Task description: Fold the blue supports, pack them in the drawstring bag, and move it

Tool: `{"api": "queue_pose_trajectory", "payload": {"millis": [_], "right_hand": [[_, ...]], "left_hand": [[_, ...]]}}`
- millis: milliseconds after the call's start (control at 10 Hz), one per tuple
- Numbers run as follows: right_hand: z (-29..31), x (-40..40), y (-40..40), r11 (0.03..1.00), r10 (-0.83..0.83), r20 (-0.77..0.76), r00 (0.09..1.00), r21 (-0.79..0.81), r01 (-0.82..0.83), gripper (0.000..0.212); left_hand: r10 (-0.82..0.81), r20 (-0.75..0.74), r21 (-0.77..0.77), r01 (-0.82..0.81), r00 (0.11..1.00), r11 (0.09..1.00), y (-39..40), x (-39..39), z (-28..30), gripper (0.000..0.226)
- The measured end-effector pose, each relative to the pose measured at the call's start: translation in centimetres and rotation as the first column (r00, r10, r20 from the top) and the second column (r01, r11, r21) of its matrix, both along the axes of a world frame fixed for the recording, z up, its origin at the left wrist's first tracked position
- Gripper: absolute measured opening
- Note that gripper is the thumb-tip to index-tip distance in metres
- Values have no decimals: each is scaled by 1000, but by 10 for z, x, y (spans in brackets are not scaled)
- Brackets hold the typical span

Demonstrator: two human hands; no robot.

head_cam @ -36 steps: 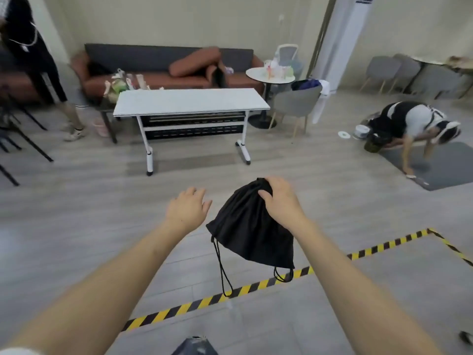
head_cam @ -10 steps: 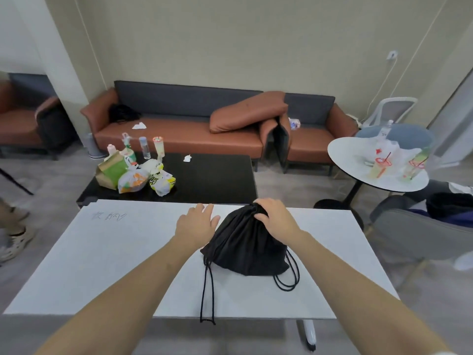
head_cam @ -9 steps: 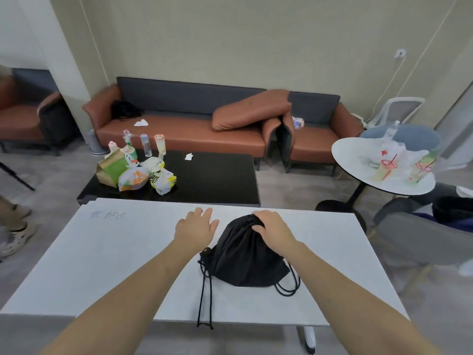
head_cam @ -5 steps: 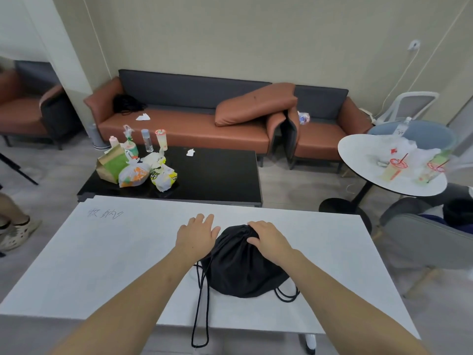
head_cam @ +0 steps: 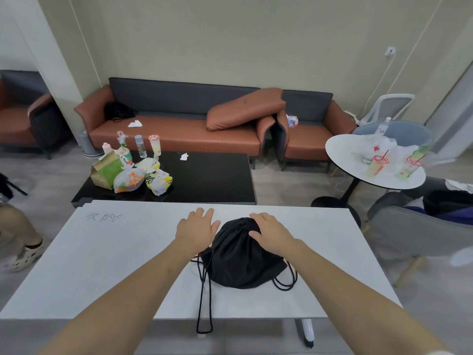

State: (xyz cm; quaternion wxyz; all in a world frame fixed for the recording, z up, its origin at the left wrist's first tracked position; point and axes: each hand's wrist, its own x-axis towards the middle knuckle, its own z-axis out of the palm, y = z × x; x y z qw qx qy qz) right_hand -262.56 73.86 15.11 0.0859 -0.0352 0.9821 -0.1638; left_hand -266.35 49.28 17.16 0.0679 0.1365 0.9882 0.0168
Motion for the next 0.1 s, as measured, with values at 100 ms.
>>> {"api": "queue_pose_trajectory", "payload": {"millis": [100], "right_hand": [[11, 10, -6, 999, -6, -20, 1000, 33, 7, 56]], "left_hand": [[-33, -36, -16, 33, 999, 999, -5, 4, 15, 56]]}}
